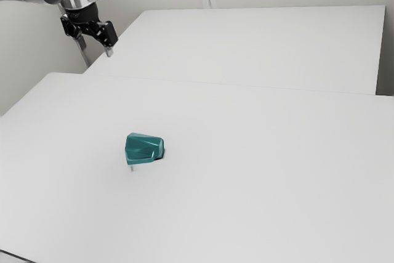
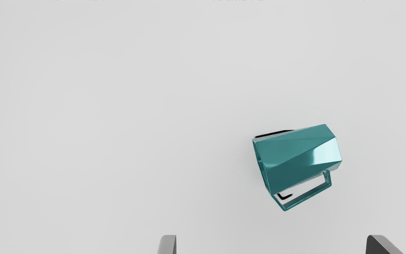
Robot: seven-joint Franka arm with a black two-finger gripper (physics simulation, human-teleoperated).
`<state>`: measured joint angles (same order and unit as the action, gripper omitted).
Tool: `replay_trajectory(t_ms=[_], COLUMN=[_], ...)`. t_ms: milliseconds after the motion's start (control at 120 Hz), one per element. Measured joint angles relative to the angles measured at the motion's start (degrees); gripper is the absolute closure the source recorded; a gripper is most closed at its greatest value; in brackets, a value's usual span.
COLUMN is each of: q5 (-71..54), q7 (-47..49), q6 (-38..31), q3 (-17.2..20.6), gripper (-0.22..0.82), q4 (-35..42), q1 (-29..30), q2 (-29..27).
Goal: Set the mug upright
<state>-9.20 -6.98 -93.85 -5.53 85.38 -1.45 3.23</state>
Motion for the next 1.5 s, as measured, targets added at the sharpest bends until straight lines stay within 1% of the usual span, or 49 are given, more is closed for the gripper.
replay_trajectory(t_ms=[183, 267, 350, 492, 608, 717, 875, 992, 1233, 1300, 1392, 1500], q5=[1.59, 5.99, 11.03, 17.67, 22.95, 28.1, 33.66, 38.78, 48.87, 51.22, 53.56, 56.75], q7=[-0.34, -0.25, -0.16, -0.03, 0.08, 0.05, -0.82, -3.03, -9.91, -12.24, -15.21, -18.54], q6=[-0.35, -1.47, -4.75, -11.78, -16.08, -19.94, -24.69, -28.25, -31.12, -30.88, -28.86, -26.63], q3=[-0.53, -2.44, -5.36, -7.0, -8.9, -11.27, -13.54, -15.04, -18.72, -19.82, -21.47, -22.0], gripper=[0.02, 0.02, 0.02, 0.02, 0.02, 0.02, 0.02, 0.02, 0.02, 0.02, 0.02, 0.02], q4=[0.67, 2.29, 7.25, 17.42, 22.75, 29.82, 36.97, 40.8, 42.76, 42.11, 40.65, 40.26], q1=[0.38, -0.1, -0.74, 1.54, 2.65, 1.9, 0.72, 0.61, 0.95, 1.06, 1.31, 1.43], q2=[-0.46, -0.83, -1.83, -4.67, -5.94, -7.38, -7.81, -6.3, -1.76, 0.0, 2.59, 4.9])
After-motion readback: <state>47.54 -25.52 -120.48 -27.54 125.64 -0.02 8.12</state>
